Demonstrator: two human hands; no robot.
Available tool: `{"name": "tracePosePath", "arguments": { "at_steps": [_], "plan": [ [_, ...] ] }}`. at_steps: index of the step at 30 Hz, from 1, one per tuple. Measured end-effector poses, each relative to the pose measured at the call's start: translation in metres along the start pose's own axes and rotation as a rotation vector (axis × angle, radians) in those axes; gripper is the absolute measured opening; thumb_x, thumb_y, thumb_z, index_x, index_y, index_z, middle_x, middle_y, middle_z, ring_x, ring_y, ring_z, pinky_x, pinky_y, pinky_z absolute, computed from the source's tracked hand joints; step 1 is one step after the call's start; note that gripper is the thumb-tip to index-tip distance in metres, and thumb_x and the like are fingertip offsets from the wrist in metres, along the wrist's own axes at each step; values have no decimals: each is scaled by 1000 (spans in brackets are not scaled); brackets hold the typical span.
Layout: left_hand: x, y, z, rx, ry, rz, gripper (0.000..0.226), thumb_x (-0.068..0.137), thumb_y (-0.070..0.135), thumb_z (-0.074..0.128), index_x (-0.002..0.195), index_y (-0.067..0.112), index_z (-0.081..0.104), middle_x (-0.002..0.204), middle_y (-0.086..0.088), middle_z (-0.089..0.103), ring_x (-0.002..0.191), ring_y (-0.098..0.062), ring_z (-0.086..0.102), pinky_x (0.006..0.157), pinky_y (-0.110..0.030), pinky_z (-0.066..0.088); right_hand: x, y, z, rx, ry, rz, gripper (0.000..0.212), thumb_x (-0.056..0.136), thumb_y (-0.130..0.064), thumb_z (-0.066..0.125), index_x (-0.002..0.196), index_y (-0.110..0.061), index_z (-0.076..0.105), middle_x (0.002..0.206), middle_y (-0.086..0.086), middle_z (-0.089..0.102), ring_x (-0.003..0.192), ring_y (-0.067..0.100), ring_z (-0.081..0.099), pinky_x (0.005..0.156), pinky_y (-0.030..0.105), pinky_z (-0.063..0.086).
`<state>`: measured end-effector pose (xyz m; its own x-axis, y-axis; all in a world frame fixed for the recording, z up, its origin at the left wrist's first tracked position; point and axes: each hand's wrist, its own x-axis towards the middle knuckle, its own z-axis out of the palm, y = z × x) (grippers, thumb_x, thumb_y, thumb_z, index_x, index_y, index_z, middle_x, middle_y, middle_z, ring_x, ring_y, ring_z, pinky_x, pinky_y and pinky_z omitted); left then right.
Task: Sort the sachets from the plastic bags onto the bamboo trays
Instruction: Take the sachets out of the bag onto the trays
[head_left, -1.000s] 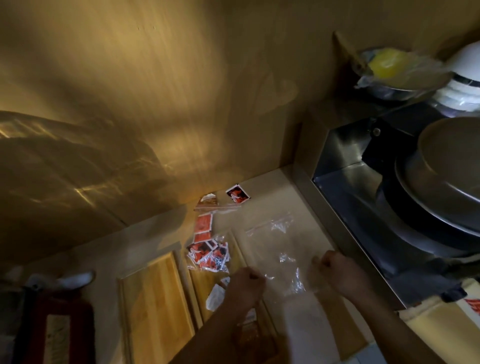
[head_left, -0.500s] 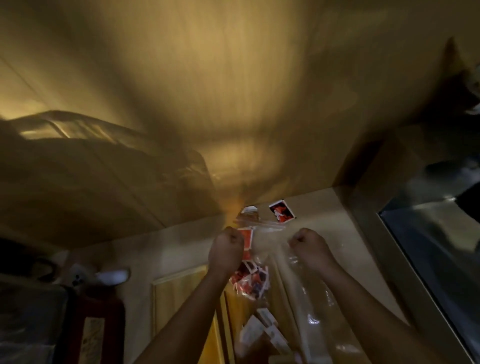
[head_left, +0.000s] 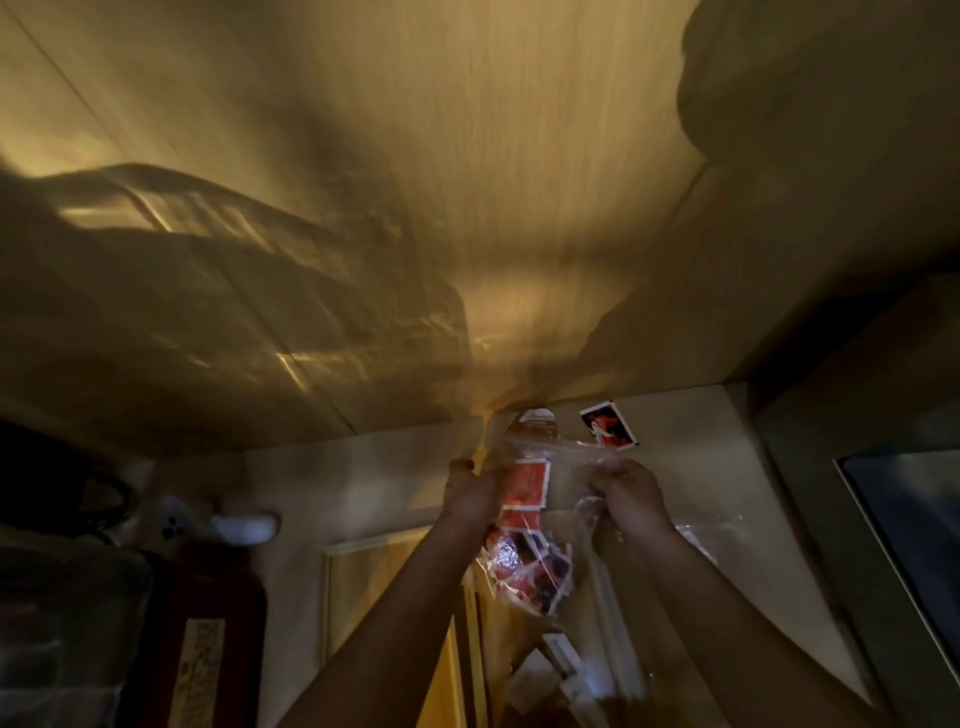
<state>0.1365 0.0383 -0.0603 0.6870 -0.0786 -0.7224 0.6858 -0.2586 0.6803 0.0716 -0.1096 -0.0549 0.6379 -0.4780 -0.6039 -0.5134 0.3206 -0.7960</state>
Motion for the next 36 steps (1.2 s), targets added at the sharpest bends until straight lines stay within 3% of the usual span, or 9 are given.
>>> {"name": "tracePosePath", "arguments": {
  "at_steps": [2,5,10,13,18,23,28,31,36],
  "plan": [
    [-6,0,-4,20,-95,-25,57,82,27,67,126,-4,47,112,-23,62,82,-25,66,55,-26,48,-7,-2,-1,20,-35,-21,16,85,7,47,93,5,61,65,12,54,49,17,47,36,16,39],
    [-19,-5,-7,6,-169,-21,39,83,33,66,100,-1,65,84,-10,68,70,-20,65,58,-27,47,-21,-6,-2,20,-100,-78,17,89,-1,49,77,-4,61,59,7,54,49,14,49,44,20,41],
    [-46,-6,-22,-3,-291,138,23,85,32,61,100,15,63,92,-5,69,79,-19,64,61,-28,46,-45,-17,-9,41,-197,-138,20,91,-15,51,90,2,62,78,17,63,73,29,59,65,35,49],
    [-66,-6,-37,-61,-289,311,34,78,20,70,111,21,62,102,-8,72,91,-25,68,79,-39,52,-59,-24,-11,92,-247,-171,23,87,-21,57,83,1,63,78,18,62,73,30,58,72,41,49],
    [-111,0,-62,49,-175,584,25,78,8,70,99,21,66,97,0,71,83,-7,70,66,-18,55,-84,-35,-12,71,-369,-283,28,89,-21,54,71,-1,57,75,11,59,72,26,58,68,39,51],
    [-142,3,-83,295,-117,757,7,82,18,68,86,23,70,83,0,72,74,-9,67,70,-30,52,-105,-34,4,22,-479,-336,36,83,-30,61,83,7,58,83,21,57,77,30,55,76,41,45],
    [-162,-2,-92,505,-123,692,22,90,19,58,69,27,58,56,2,62,54,-16,62,53,-27,47,-122,-28,30,-34,-531,-393,28,88,-15,56,61,-7,54,51,-4,49,46,4,48,48,14,41],
    [-170,-11,-99,433,-178,616,26,94,16,52,68,17,51,45,4,57,37,-12,51,43,-23,41,-133,-23,47,-138,-608,-432,35,89,-18,56,54,-14,54,48,-8,51,47,4,46,51,14,40],
    [-186,-25,-113,172,-246,403,21,97,15,45,78,11,52,56,-6,60,47,-14,60,41,-26,51,-148,-13,71,-213,-661,-455,34,88,-17,58,55,-15,52,50,-7,47,47,1,43,51,14,36]
  ]
}}
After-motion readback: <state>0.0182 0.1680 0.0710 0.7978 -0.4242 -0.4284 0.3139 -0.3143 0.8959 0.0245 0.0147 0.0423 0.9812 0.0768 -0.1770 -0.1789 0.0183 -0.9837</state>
